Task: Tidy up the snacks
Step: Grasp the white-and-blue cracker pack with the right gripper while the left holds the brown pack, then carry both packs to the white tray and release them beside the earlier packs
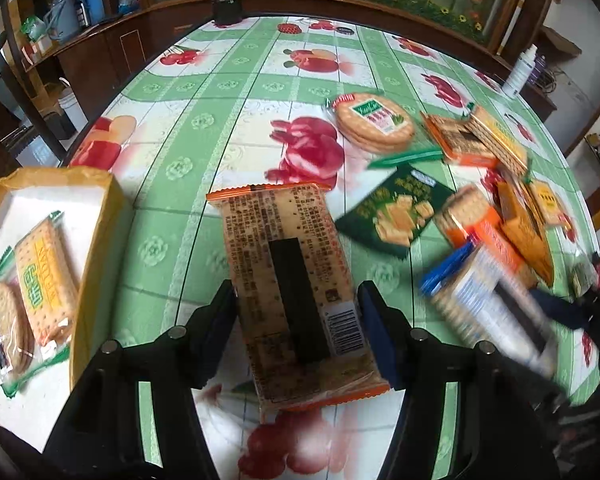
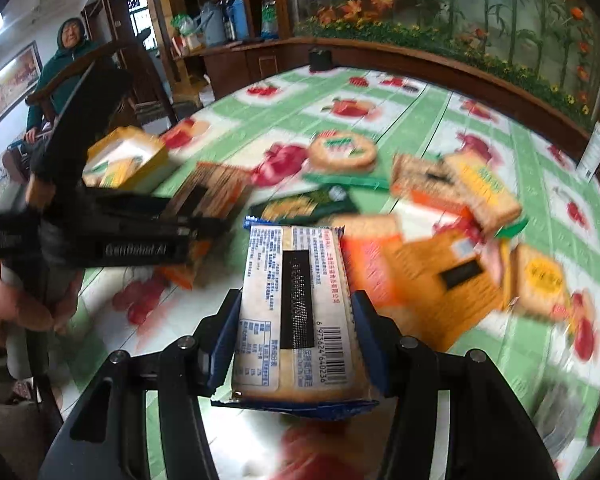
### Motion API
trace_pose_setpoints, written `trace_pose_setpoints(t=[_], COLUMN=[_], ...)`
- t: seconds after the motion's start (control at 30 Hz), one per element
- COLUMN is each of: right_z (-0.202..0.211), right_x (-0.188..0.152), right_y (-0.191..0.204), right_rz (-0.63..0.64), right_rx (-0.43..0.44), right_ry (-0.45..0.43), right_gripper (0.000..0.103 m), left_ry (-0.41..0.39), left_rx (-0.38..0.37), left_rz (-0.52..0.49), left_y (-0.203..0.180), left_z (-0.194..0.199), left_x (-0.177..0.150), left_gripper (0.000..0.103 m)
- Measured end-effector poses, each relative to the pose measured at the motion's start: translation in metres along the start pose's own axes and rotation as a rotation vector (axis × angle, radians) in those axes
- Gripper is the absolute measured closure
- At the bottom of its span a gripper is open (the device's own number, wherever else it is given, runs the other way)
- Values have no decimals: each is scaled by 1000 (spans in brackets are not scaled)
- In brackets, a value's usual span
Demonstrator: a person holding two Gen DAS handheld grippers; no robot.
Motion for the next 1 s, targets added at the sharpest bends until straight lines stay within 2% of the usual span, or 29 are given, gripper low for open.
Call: trace_pose_setpoints(t=[0.2,0.27,0.33,0.4,0.5,0.53,0.6,0.77,1.0], right_z=[-19,-20,-26,-34,-39,-38,-36,-27,-2], right_x=[-23,-23,-20,-16,-11,-11,-12,-20,-16], right_y=[26,30,32,32,28,27,27,27,21], right_rz=[27,34,39,54,28,18,22,8,-53], right_rx=[20,-5,-21,-52,-30,-15,-10,-23,-14], right_ry=[75,76,90,101,100,91,70,40,-35], right_gripper=[49,48,38,38,40,47,48,48,48], left_ry=[23,27,26,25,23,19,0,-21,-97], left_rx=[-2,-2,0,12,37,43,57,63,88], left_rz=[-20,-12,-2,-5,-7,-12,-25,-52,-64], left_y=[3,6,7,6,6,6,5,1,1], left_z=[-2,-3,-3,-3,-5,-5,-5,-1,25], left_x=[-16,-18,-18,-18,-18,-18,-19,-20,-17], left_gripper=[40,40,40,39,36,36,40,41,41])
Point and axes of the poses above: each gripper's, at about its wrist camera, not at the fingertips, and z roughly against the way its jaws point, y to its left, x to its top, the point moved 7 cm from there along -z, roughly the way its jaws point, and after that the axes turned 8 degrees about y, right-handed, at the moved point
